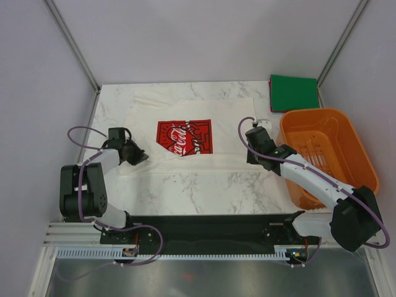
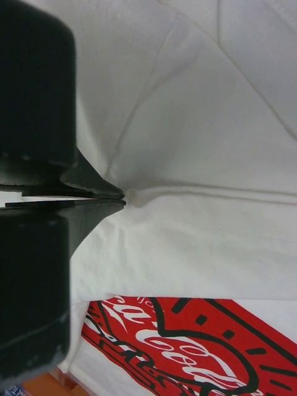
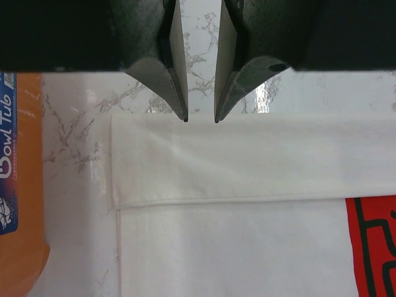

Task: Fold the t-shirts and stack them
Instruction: Fold the tshirt

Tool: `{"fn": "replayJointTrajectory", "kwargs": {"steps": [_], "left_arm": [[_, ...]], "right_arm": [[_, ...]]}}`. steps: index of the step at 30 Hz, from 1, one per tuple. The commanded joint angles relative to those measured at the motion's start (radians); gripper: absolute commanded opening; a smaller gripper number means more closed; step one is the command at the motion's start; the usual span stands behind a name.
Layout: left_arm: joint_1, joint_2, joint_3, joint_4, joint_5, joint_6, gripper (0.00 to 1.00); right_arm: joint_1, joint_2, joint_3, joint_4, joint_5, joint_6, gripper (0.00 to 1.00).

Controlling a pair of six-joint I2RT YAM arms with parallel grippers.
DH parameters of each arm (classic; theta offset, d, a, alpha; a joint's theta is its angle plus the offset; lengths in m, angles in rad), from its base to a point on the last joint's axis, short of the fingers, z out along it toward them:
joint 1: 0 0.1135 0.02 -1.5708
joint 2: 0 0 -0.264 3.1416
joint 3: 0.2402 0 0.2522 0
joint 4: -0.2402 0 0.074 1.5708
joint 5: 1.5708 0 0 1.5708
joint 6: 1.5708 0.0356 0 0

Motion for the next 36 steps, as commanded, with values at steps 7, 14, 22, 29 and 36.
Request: {"fn": "replayJointTrajectory", "kwargs": {"steps": [7,14,22,29,36], "left_arm": [[-0.073,-0.029,0.129,-0.026,-0.084,0.001,0.02],[-0.156,0.019,0.224,-0.026,-0.116,0.044,0.02],[-0.208,0.103,0.342,-0.025,-0.153,0.096,0.02],[-0.233,0.186,0.405,-0.025,-0.179,0.121,0.02],[-0.248,0.192,0.451,-0.026,-0.259,0.131,0.02]], "right_arm": [[0.007,0.018,0.035,0.017,0.020,-0.008,0.31],[0.008,0.018,0.038,0.018,0.019,-0.016,0.32],[0.008,0.020,0.042,0.017,0.017,-0.019,0.32],[0.007,0.015,0.042,0.012,0.017,-0.017,0.31],[0.008,0.009,0.042,0.003,0.023,-0.014,0.32]]}}
